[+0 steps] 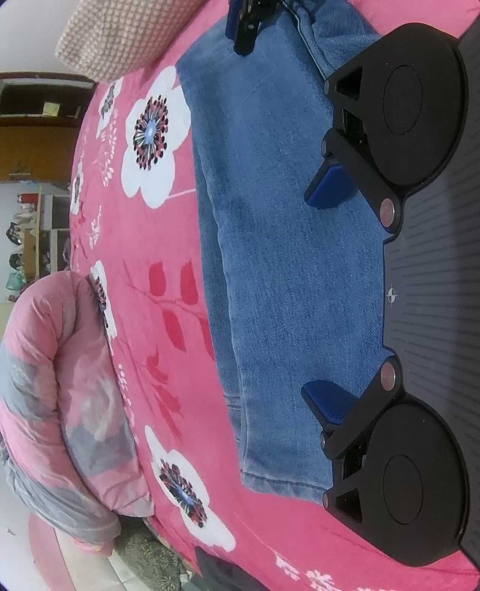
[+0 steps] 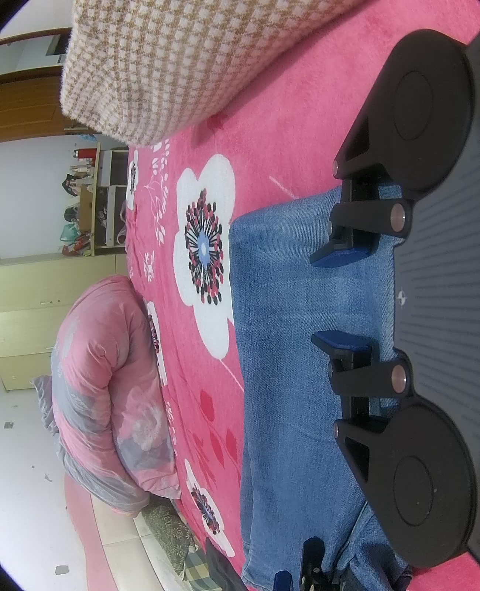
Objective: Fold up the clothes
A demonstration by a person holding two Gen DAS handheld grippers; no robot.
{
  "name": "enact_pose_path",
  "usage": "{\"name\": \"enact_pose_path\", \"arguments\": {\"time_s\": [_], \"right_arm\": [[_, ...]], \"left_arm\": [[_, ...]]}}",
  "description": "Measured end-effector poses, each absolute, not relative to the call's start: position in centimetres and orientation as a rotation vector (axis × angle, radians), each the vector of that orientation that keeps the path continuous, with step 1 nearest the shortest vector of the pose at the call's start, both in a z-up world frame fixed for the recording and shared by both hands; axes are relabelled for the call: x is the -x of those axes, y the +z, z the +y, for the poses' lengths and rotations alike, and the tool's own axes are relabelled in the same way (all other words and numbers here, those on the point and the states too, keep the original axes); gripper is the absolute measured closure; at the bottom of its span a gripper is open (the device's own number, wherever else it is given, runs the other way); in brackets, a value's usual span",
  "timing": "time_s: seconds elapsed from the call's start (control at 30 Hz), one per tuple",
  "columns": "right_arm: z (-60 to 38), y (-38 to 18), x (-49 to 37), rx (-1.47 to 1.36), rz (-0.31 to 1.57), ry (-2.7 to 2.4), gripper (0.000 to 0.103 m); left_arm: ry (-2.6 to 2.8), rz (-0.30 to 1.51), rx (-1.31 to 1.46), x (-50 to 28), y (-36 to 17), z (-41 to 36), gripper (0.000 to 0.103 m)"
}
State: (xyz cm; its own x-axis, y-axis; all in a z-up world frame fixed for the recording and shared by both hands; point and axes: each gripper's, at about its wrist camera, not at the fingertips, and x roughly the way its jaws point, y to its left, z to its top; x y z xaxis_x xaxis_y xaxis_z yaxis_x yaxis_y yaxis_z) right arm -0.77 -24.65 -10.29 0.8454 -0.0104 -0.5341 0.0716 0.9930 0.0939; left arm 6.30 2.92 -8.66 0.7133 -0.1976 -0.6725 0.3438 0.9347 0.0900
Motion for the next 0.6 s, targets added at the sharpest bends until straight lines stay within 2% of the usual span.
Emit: {"name": "enact_pose_path", "arguments": {"time_s": [0.6], "right_arm": [[-24.64, -10.29, 0.75, -0.111, 0.563, -0.044, 0.063]], "left_arm": [[-0.301, 0.72, -0.217, -6.44, -8.67, 2.85, 0.001]]}}
